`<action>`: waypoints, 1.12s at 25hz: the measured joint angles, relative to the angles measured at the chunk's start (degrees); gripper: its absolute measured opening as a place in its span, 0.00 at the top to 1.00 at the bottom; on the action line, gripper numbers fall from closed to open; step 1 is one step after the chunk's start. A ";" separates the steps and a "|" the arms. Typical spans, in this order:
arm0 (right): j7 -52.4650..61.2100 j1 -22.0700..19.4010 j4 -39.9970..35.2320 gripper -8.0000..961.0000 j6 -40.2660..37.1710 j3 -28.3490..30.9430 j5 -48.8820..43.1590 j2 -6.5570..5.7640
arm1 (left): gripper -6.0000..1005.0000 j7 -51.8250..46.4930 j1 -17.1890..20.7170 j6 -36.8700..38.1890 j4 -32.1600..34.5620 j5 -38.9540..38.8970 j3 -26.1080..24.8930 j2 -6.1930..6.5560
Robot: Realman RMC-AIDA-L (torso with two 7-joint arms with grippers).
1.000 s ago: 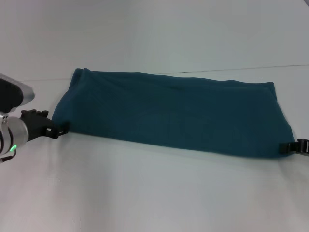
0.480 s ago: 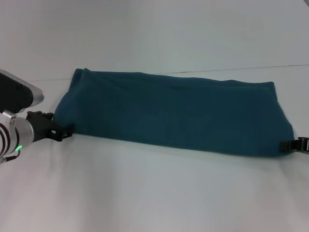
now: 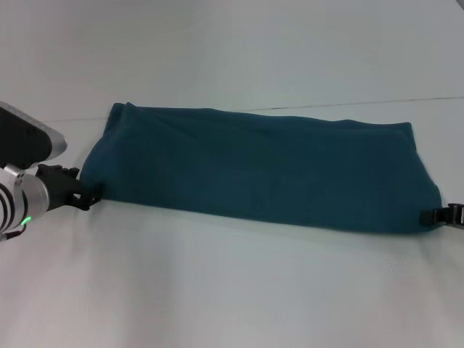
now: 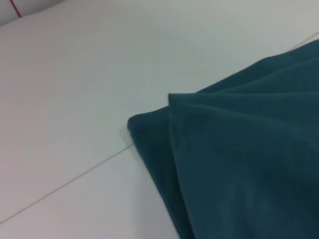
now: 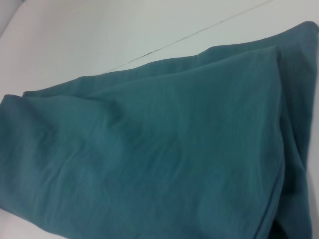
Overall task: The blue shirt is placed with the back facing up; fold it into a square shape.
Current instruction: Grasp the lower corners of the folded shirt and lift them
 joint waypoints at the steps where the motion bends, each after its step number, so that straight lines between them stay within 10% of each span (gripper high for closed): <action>1: -0.01 0.03 0.00 0.98 0.00 0.00 0.00 0.04 | 0.33 -0.12 0.00 -0.27 -0.11 0.10 -0.01 -0.01; 15: -0.40 0.12 0.00 0.98 -0.01 0.38 0.06 0.32 | 0.96 -0.36 -0.12 -0.60 -0.59 1.35 -0.08 -0.01; 28: -1.13 0.07 0.00 0.98 -0.07 0.70 0.10 0.24 | 0.99 -1.35 1.35 3.07 2.45 1.38 -0.09 -0.30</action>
